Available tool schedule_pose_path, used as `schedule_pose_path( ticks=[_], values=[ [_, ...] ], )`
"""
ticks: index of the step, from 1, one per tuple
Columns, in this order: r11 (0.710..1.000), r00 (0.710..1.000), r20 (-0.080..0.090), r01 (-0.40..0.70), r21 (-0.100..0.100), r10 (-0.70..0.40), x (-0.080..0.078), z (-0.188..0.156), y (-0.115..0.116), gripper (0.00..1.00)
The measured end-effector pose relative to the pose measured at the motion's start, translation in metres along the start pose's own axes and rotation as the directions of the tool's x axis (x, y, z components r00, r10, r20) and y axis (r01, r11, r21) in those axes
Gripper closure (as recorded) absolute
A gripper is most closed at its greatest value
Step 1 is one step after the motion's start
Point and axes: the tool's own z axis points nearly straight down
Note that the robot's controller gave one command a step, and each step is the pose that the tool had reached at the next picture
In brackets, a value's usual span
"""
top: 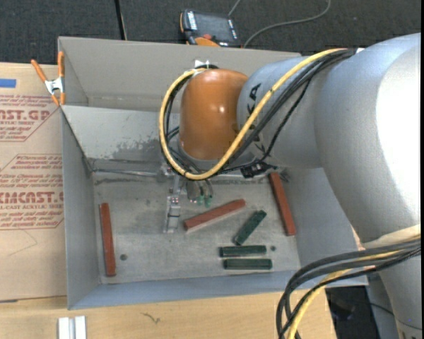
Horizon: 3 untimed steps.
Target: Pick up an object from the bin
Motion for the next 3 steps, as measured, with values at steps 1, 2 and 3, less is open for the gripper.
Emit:
schedule_pose_path(
  ticks=[1,2,3],
  values=[
    [0.998,0.998,0.002,0.059,0.001,-0.059,0.017,0.051,-0.068,0.00],
    [0.998,0.998,0.008,0.064,-0.004,-0.064,0.015,0.047,-0.063,1.00],
    [1.000,0.999,0.017,-0.031,-0.006,0.031,-0.009,-0.109,-0.054,1.00]
  ],
)
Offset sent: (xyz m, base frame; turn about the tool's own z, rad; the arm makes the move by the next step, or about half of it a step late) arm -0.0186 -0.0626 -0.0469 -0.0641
